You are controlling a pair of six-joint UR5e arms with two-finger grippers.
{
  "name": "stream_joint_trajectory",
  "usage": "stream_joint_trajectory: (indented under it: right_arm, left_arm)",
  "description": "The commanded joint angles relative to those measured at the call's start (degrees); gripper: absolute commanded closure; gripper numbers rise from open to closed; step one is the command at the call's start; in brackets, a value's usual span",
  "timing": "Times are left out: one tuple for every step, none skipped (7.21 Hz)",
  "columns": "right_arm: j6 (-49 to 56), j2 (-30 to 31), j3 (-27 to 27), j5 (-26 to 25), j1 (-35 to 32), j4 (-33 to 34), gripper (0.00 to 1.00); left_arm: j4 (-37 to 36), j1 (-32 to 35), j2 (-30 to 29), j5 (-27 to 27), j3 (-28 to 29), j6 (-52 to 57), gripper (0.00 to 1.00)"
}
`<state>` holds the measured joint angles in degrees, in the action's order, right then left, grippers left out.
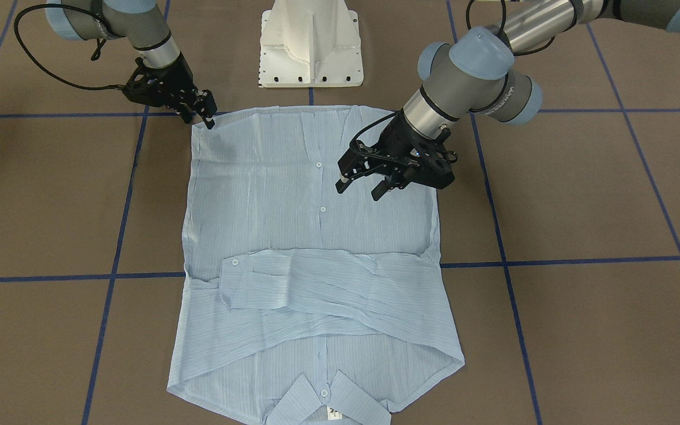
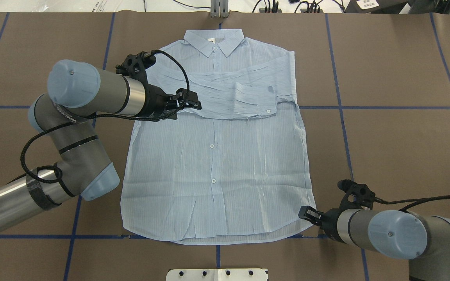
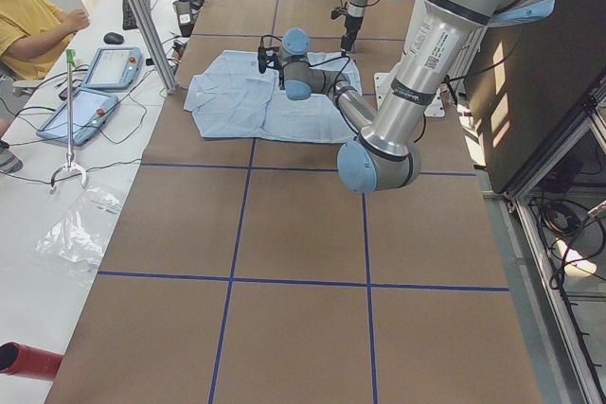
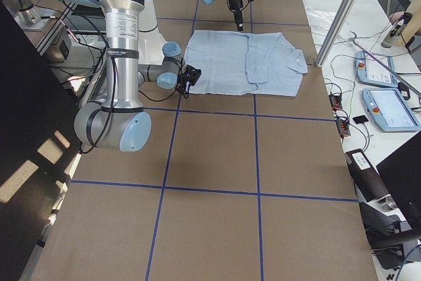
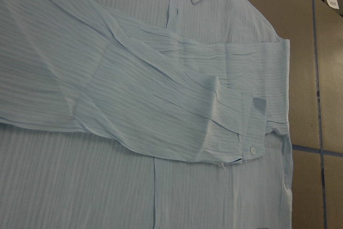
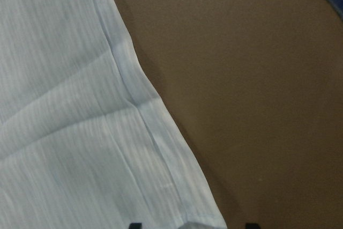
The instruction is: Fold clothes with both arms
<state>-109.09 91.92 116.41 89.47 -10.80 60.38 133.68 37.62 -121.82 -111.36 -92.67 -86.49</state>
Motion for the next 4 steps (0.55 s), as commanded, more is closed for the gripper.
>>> stream_joint_trajectory:
  right_arm:
    - [-0.16,0.19,0.04,-0.17,0.08,0.00,0.64]
    - [-0.16,0.19,0.22,-0.18,-0.09,0.00,0.83]
    - [-0.08,0.37,0.31,-0.18,-0.09,0.00,0.90]
    - [-0.07,0.46,0.48,-0.18,-0.27,0.00,1.00]
  left_arm:
    - [0.00,0.00,0.00,-0.09,-0.06,0.00,0.13]
    - [0.00,0.00,0.09,0.00,0.03,0.00,0.13]
    - [0.00,0.00,0.09,0.00,0.03,0.00,0.13]
    - [0.00,0.00,0.09,0.00,0.03,0.00,0.13]
